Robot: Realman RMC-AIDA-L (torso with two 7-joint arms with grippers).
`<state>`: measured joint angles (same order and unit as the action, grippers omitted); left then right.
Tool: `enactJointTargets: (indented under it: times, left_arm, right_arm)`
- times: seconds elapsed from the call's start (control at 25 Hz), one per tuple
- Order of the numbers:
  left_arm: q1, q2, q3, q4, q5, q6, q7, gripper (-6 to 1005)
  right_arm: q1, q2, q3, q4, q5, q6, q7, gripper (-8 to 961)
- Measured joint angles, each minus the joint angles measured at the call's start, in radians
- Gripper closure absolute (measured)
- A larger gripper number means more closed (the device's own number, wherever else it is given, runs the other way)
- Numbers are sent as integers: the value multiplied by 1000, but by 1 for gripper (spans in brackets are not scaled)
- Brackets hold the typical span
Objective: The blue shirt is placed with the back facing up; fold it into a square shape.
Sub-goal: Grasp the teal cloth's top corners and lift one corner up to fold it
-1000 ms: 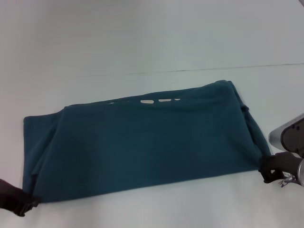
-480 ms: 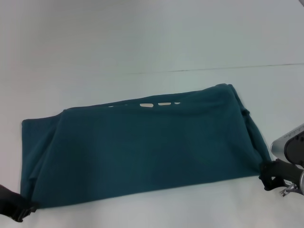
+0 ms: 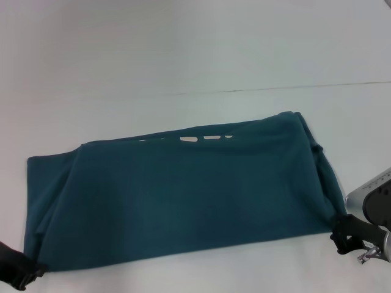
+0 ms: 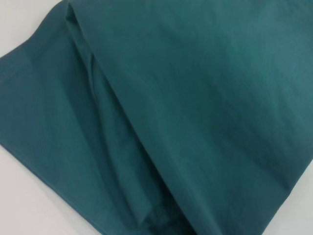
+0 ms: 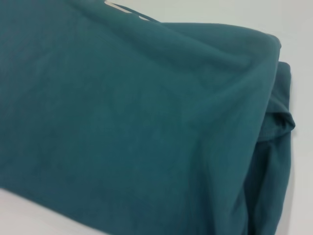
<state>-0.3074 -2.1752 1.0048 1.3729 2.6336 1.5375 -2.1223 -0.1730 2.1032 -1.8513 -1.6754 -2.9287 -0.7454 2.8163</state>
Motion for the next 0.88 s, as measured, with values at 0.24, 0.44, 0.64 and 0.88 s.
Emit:
enactJointTargets:
  times: [0.24, 0.44, 0.64, 0.88]
  left_arm:
    - [21, 0, 13, 17, -13, 8, -2, 950]
    - [34, 0, 15, 29, -19, 11, 0, 950]
    - [45, 0, 18, 32, -23, 12, 3, 949]
    - [74, 0, 36, 70, -39, 23, 1, 949]
  right_arm:
    - [-22, 2, -9, -20, -1, 0, 0, 847]
    - [-56, 2, -26, -27, -1, 30, -7, 845]
    - [-93, 4, -32, -29, -1, 54, -20, 843]
    - [-149, 6, -47, -45, -1, 120, -39, 840]
